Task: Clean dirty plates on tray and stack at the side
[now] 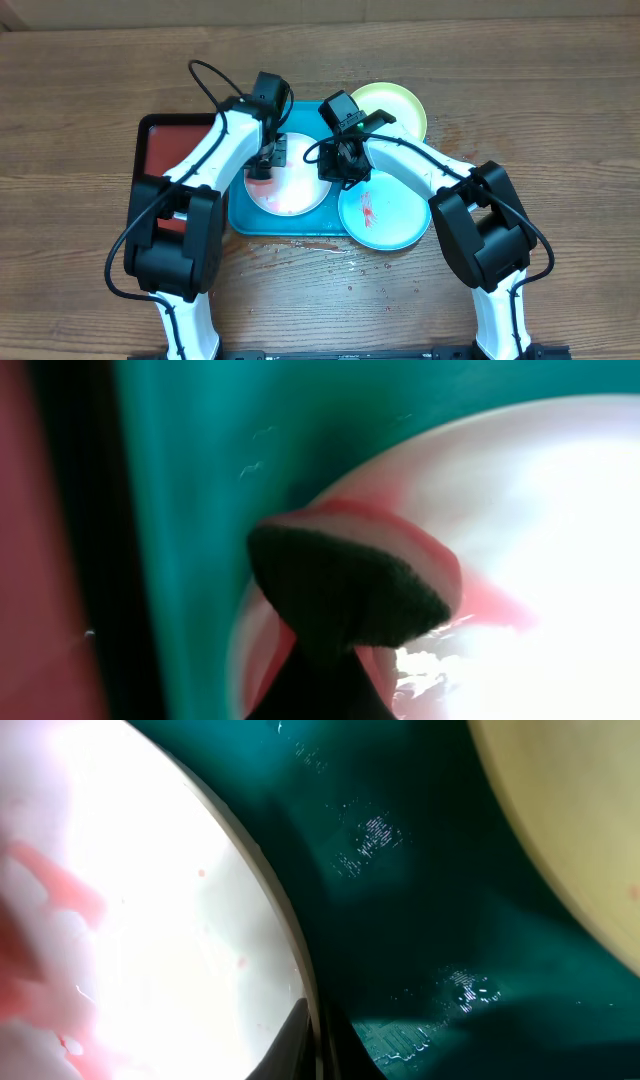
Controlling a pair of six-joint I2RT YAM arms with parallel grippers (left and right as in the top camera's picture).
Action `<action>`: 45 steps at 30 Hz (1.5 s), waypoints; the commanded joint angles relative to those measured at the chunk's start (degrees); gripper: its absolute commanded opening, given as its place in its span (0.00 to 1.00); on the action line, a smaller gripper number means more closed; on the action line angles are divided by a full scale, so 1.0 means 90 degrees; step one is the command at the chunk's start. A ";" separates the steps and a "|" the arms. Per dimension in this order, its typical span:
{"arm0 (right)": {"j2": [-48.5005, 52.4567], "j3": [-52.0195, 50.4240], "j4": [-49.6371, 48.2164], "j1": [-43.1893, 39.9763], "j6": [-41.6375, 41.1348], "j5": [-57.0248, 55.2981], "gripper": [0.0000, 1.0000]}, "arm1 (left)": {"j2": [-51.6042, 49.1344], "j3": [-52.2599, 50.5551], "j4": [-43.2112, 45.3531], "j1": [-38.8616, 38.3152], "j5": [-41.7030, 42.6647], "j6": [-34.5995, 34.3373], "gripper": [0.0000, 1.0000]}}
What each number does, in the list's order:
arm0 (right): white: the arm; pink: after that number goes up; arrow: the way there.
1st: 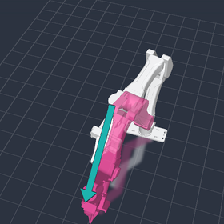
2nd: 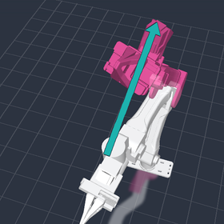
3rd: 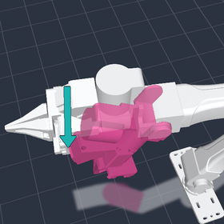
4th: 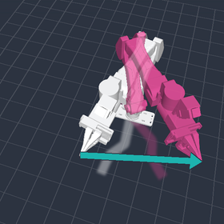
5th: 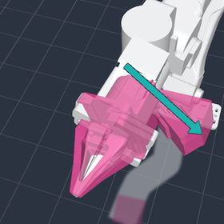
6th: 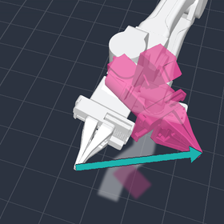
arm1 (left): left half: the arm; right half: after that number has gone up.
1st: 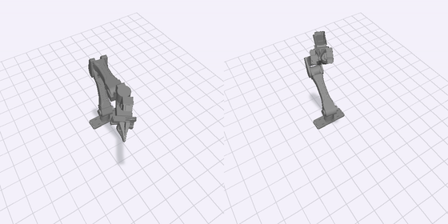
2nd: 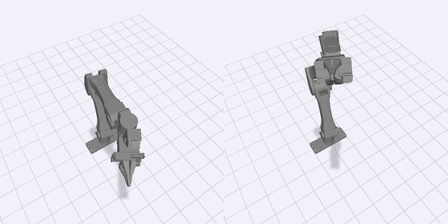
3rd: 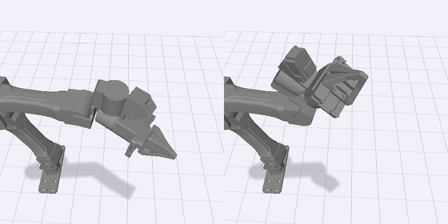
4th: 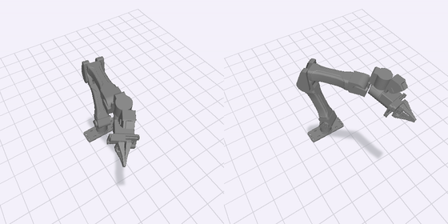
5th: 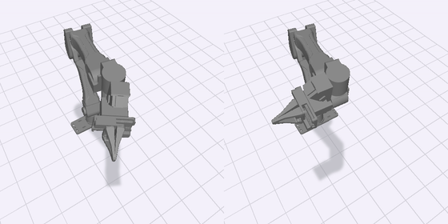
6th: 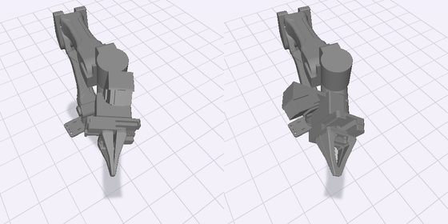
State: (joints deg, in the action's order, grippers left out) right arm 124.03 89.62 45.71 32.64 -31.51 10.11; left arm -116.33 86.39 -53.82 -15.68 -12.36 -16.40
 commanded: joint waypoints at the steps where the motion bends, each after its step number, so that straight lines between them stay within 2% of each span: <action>1: 0.0257 -0.0165 0.0126 0.0044 0.0046 -0.0112 0.04 | -0.0022 0.1251 -0.0979 0.0114 -0.0848 -0.0670 0.04; 6: 0.0257 -0.0165 0.0131 0.0044 0.0051 -0.0117 0.04 | -0.0012 0.3060 -0.2941 0.0316 -0.0610 -0.0699 0.04; 8: 0.0257 -0.0165 0.0129 0.0044 0.0146 -0.0114 0.04 | -0.0012 0.3257 -0.3354 0.0517 -0.0503 -0.0561 0.04; 11: 0.0257 -0.0165 0.0131 0.0044 0.0170 -0.0117 0.04 | -0.0015 0.3194 -0.3619 0.0984 -0.0107 -0.0211 0.04; 16: 0.0257 -0.0165 0.0124 0.0044 0.0170 -0.0117 0.04 | -0.0015 0.2837 -0.3582 0.2016 0.1100 0.0639 0.04; 23: 0.0257 -0.0165 0.0078 0.0044 0.0168 -0.0114 0.04 | -0.0015 0.1809 -0.2890 0.2752 0.1406 0.1137 0.04; 31: 0.0257 -0.0165 0.0080 0.0046 0.0170 -0.0117 0.04 | -0.0015 0.0478 -0.1411 0.2783 0.1409 0.1137 0.04; 36: 0.0257 -0.0165 0.0078 0.0046 0.0170 -0.0117 0.04 | -0.0017 -0.0342 -0.0119 0.2786 0.1324 0.1110 0.04; 42: 0.0257 -0.0165 0.0051 0.0046 0.0192 -0.0114 0.04 | -0.0017 -0.0845 0.0398 0.2783 0.1321 0.1110 0.04; 43: 0.0257 -0.0165 0.0044 0.0046 0.0192 -0.0114 0.04 | -0.0017 -0.0843 0.0393 0.2783 0.1324 0.1112 0.10; 44: 0.0257 -0.0165 0.0034 0.0046 0.0192 -0.0114 0.04 | -0.0017 -0.0843 0.0391 0.2783 0.1324 0.1112 0.23; 45: 0.0257 -0.0165 0.0029 0.0046 0.0192 -0.0114 0.04 | -0.0017 -0.0835 0.0381 0.2783 0.1326 0.1112 0.42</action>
State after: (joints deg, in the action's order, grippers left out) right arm 124.03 89.62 45.43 32.67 -30.89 10.22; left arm -116.51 80.18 -50.04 9.47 -0.62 -7.01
